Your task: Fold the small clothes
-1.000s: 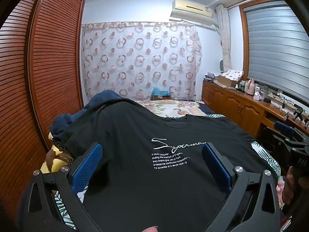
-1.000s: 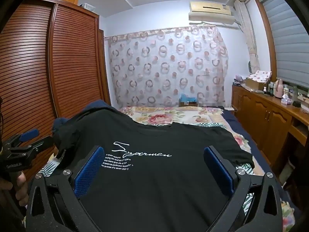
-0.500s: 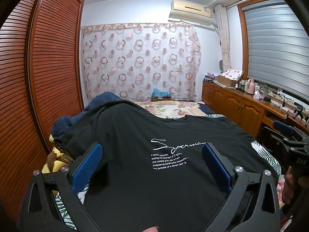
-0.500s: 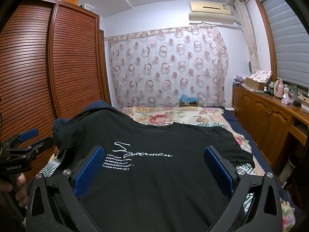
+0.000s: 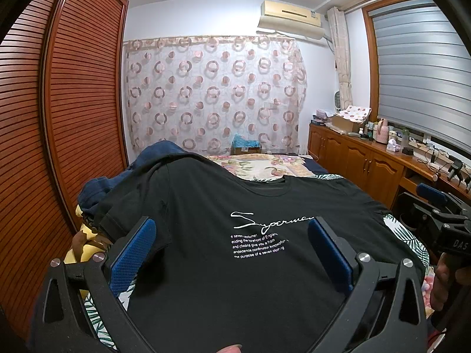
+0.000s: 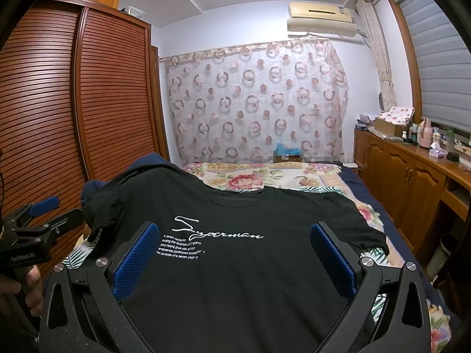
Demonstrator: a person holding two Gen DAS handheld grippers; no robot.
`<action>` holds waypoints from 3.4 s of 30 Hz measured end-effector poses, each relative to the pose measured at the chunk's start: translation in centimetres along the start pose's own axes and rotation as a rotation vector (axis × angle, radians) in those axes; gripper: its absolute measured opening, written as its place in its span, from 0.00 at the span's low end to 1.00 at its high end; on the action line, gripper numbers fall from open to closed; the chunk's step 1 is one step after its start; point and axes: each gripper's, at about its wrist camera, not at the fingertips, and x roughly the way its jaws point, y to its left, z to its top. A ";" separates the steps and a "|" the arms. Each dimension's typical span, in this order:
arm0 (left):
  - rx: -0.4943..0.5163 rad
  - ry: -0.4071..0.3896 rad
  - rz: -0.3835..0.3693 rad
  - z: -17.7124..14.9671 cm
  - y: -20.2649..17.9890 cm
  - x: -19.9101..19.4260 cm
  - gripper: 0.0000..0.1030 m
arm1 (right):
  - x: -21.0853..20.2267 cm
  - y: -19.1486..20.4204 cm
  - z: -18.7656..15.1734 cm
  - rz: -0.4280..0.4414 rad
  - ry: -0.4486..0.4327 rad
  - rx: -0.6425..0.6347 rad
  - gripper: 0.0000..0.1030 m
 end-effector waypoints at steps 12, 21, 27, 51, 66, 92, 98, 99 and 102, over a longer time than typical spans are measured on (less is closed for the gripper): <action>0.001 -0.001 0.001 0.0 0.0 0.0 1.00 | 0.1 0.1 0.0 -0.002 -0.001 0.001 1.00; 0.001 -0.003 0.001 0.0 -0.1 -0.2 1.00 | 0.1 0.1 0.0 -0.001 -0.002 0.002 1.00; 0.001 -0.004 0.000 0.0 -0.1 -0.2 1.00 | 0.1 0.1 0.0 0.000 -0.002 0.002 1.00; 0.002 -0.006 0.001 0.4 -0.3 -0.4 1.00 | 0.1 0.2 0.0 0.000 -0.004 0.000 1.00; 0.008 0.020 0.016 1.2 -0.8 -0.6 1.00 | 0.9 -0.2 -0.4 0.022 0.018 0.007 1.00; -0.074 0.134 0.113 -2.8 8.6 3.1 1.00 | 8.4 -0.5 1.3 0.164 0.175 -0.061 1.00; -0.103 0.144 0.101 -1.8 12.4 4.5 1.00 | 11.4 -1.3 2.1 0.215 0.233 -0.092 1.00; -0.105 0.145 0.097 -1.4 12.9 4.7 1.00 | 11.9 -1.5 2.3 0.224 0.242 -0.094 1.00; -0.107 0.137 0.092 -0.6 14.1 5.2 1.00 | 13.4 -1.6 3.1 0.256 0.270 -0.100 1.00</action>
